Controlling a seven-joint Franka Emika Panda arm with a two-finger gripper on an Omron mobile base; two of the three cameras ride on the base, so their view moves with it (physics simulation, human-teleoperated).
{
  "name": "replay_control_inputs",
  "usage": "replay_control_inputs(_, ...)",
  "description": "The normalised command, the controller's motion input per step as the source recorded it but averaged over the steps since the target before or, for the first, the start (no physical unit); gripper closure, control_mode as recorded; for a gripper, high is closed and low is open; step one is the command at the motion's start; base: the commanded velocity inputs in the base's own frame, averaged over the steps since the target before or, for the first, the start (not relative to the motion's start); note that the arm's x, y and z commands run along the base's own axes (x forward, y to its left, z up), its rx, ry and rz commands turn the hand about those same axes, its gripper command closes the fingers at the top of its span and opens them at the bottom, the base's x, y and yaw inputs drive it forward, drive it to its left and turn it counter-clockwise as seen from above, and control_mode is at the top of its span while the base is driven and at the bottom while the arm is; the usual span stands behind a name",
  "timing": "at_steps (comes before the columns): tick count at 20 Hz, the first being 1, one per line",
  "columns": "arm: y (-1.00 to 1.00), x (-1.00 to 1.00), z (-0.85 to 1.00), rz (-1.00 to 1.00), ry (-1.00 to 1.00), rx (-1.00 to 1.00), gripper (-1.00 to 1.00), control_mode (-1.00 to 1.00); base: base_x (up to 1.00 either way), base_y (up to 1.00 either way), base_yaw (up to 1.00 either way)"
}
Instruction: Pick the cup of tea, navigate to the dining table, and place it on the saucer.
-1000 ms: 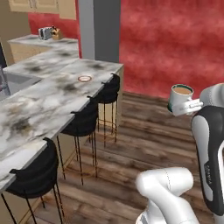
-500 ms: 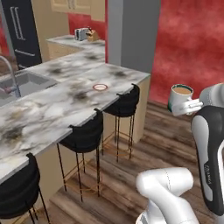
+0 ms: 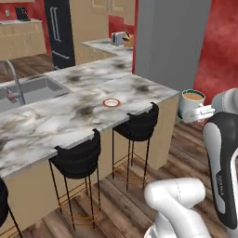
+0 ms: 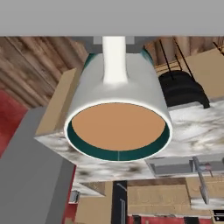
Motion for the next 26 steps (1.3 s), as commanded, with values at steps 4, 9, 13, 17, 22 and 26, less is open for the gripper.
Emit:
replay_control_inputs(4,0.0,0.0,0.0,0.0,0.0,0.0,1.0,1.0,0.46,-1.0,0.44)
replay_control_inputs(9,0.0,0.0,0.0,0.0,0.0,0.0,1.0,1.0,0.2,-1.0,0.49)
replay_control_inputs(13,0.0,0.0,0.0,0.0,0.0,0.0,1.0,1.0,0.25,-1.0,0.51)
replay_control_inputs(17,0.0,0.0,0.0,0.0,0.0,0.0,1.0,1.0,0.18,-0.74,0.41)
replay_control_inputs(22,0.0,0.0,0.0,0.0,0.0,0.0,1.0,1.0,0.47,-0.27,0.32)
replay_control_inputs(26,0.0,0.0,0.0,0.0,0.0,0.0,1.0,1.0,0.55,0.16,0.08)
